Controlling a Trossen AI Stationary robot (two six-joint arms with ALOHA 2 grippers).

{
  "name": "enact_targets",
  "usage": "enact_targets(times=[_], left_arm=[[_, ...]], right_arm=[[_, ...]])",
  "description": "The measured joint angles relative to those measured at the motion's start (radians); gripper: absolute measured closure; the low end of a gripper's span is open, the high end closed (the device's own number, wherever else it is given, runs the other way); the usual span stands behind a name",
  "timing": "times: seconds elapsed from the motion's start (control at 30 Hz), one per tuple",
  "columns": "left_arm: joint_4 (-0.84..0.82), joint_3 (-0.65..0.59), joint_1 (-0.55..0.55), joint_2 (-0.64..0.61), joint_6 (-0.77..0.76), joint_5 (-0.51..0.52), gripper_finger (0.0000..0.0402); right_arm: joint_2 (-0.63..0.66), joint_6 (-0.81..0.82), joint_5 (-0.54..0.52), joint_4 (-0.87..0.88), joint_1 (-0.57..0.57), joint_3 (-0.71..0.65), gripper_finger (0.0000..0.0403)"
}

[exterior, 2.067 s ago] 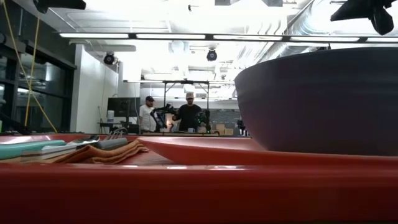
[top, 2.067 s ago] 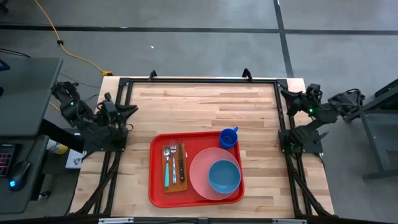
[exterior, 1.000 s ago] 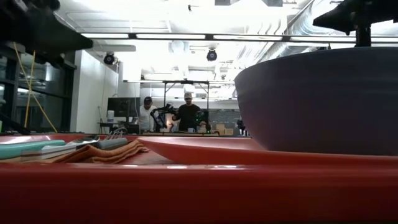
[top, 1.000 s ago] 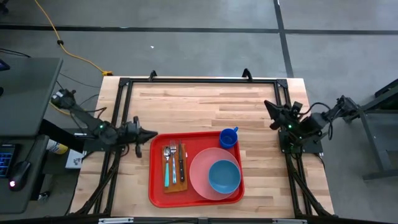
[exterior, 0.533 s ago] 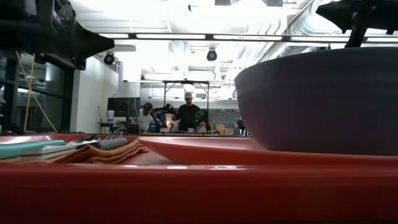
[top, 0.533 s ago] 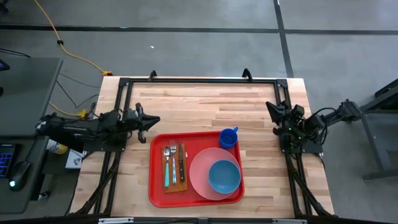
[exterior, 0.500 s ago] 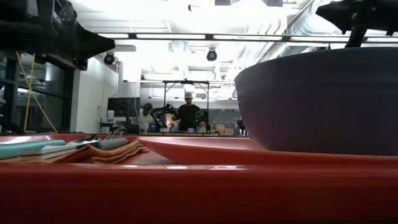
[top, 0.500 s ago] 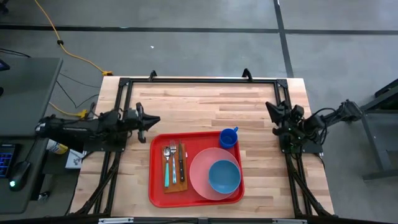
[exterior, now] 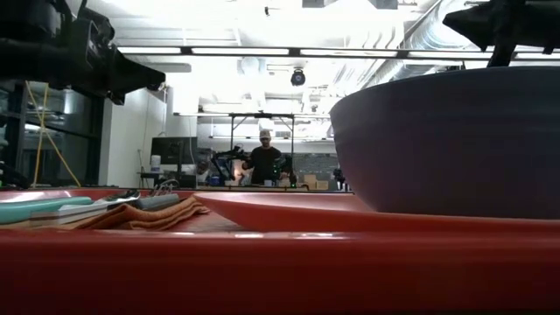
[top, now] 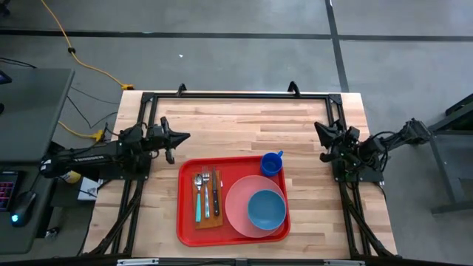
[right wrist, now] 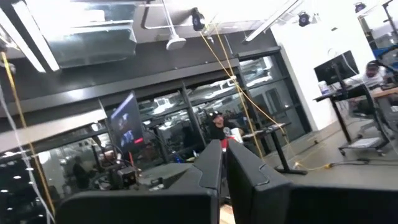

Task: Set up tray
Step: Return to Home Position

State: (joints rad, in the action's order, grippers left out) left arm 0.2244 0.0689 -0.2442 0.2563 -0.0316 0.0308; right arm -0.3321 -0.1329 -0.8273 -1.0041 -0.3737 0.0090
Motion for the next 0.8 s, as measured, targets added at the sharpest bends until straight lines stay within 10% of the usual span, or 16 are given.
enact_targets(times=[0.17, 0.8], left_arm=[[-0.003, 0.0, 0.002, -0.012, 0.002, 0.001, 0.0348], [0.009, 0.0, 0.002, -0.012, 0.108, 0.013, 0.0371]], right_arm=[[0.0, 0.014, -0.001, 0.023, 0.015, 0.0, 0.0403], [0.0, 0.435, 0.575, 0.478, 0.384, 0.0, 0.0403]])
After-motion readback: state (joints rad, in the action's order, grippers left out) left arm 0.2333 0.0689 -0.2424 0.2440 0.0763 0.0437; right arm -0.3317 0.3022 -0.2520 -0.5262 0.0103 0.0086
